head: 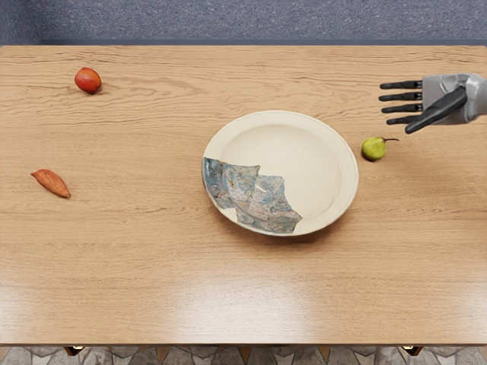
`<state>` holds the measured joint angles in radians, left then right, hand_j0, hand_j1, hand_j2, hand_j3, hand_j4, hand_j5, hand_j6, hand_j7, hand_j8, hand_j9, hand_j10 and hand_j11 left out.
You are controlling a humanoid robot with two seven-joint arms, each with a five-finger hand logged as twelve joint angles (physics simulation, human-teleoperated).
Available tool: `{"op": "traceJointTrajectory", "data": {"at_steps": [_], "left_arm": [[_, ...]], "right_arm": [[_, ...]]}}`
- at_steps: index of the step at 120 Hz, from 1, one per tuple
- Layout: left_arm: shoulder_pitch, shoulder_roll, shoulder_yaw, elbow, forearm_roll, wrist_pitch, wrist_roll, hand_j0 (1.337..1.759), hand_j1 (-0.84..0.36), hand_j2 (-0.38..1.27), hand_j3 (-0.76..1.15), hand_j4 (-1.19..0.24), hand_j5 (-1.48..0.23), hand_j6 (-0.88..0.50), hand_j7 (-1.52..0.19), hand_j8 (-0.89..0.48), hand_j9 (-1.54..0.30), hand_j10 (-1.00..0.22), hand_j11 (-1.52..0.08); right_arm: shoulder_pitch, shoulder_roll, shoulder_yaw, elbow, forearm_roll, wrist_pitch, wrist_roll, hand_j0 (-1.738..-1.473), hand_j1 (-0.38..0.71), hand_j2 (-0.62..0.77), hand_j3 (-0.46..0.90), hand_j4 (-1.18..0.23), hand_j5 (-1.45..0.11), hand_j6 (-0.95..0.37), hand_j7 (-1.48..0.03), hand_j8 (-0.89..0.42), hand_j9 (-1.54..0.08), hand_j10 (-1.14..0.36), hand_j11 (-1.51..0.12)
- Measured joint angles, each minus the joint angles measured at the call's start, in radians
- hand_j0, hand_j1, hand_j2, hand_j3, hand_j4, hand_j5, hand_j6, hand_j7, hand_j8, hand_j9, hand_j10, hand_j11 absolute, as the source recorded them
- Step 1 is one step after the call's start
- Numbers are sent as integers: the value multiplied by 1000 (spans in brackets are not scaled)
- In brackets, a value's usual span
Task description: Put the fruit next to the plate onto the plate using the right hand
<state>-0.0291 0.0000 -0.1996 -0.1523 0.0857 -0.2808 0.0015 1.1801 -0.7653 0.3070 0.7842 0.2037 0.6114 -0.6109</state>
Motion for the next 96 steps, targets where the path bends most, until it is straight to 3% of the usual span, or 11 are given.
{"op": "traceJointTrajectory", "data": {"at_steps": [30, 56, 74, 96], "left_arm": [[-2, 0, 0, 0, 0, 0, 0, 1658, 325, 4, 0, -21, -27, -20, -27, -20, -27, -20, -27], [-42, 0, 1, 0, 0, 0, 0, 1658, 325, 4, 0, -20, -27, -20, -27, -20, -27, -20, -27], [-58, 0, 1, 1, 0, 0, 0, 1658, 325, 4, 0, -21, -27, -21, -27, -20, -27, -20, -27], [-57, 0, 0, 1, 0, 0, 0, 1658, 325, 4, 0, -20, -26, -20, -26, -20, -26, -20, -26]], "right_arm": [[-3, -2, 2, 18, -26, 0, 0, -1658, -349, -1, 0, 0, 0, 2, 0, 2, 0, 1, 0], [119, 78, -10, 20, -338, 0, 0, -1658, -349, -1, 0, 0, 0, 1, 0, 1, 0, 1, 0], [258, 157, -184, 20, -465, 0, 0, -1658, -349, 0, 0, -1, 0, 0, 0, 0, 0, 0, 0], [311, 247, -325, 34, -630, 0, 0, -1658, -349, 0, 0, -2, 0, -2, 0, -2, 0, -1, 0]]}}
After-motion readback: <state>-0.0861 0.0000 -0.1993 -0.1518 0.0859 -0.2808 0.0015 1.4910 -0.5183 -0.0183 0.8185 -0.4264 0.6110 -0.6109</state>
